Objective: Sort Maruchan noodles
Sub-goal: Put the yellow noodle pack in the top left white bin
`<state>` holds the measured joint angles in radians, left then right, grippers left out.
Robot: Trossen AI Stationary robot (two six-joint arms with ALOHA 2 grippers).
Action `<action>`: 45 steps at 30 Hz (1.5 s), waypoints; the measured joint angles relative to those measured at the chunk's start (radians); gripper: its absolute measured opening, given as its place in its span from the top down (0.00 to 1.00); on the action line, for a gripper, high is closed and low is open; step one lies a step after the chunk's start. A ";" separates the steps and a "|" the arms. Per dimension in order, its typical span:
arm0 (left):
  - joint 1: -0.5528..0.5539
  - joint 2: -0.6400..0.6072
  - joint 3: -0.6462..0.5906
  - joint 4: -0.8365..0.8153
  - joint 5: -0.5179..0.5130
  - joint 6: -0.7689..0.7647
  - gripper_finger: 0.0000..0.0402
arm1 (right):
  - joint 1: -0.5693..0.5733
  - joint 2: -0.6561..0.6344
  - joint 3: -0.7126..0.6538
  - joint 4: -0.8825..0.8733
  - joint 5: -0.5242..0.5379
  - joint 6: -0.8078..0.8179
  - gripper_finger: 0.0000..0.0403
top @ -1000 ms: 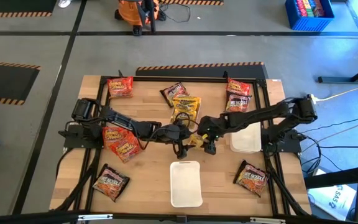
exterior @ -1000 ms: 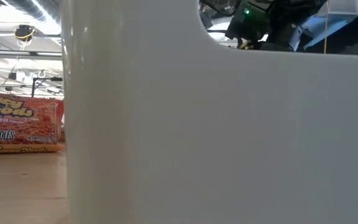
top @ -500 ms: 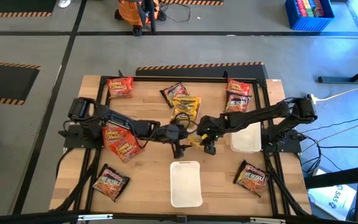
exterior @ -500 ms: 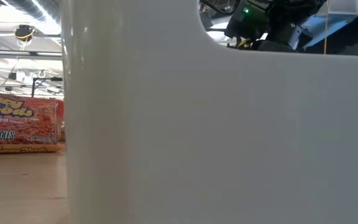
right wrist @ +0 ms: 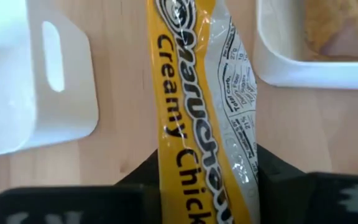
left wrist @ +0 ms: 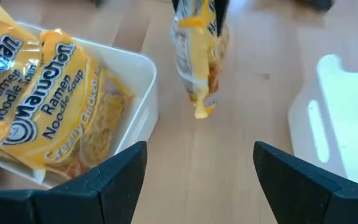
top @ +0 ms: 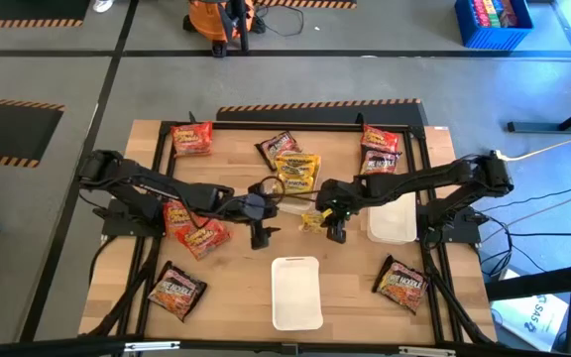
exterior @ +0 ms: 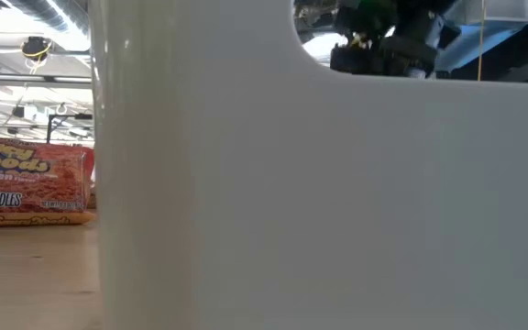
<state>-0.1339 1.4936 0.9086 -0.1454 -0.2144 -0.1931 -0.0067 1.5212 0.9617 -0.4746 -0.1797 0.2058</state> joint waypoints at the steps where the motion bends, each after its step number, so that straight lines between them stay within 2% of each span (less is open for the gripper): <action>1: 0.001 -0.021 -0.027 0.013 0.004 0.002 0.28 | 0.000 0.000 0.022 -0.013 0.000 0.001 0.77; 7: 0.000 -0.075 -0.129 0.133 0.003 -0.002 0.28 | -0.001 0.023 0.185 -0.126 0.035 -0.039 0.73; 13: 0.001 -0.074 -0.140 0.096 -0.013 0.001 0.28 | -0.028 0.078 0.311 -0.167 0.049 -0.089 0.76; 22: 0.001 -0.120 -0.143 0.113 -0.012 0.028 0.28 | -0.046 0.111 0.331 -0.156 0.063 -0.112 0.75; 30: 0.003 -0.119 -0.142 0.189 0.009 0.036 0.28 | -0.032 0.106 0.332 -0.152 0.025 -0.102 0.75; 36: -0.007 -0.119 -0.142 0.297 0.291 0.138 0.28 | -0.025 0.107 0.332 -0.153 0.058 -0.098 0.75; 41: -0.027 -0.120 -0.142 0.366 0.396 0.176 0.28 | -0.027 0.109 0.332 -0.145 0.098 -0.098 0.75; 45: -0.031 -0.120 -0.142 0.364 0.568 0.196 0.28 | -0.027 0.103 0.332 -0.141 0.144 -0.099 0.75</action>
<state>-0.1647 1.3731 0.7670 0.2184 0.3536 0.0029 -0.0334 1.6244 1.2934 -0.6158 -0.0354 0.1065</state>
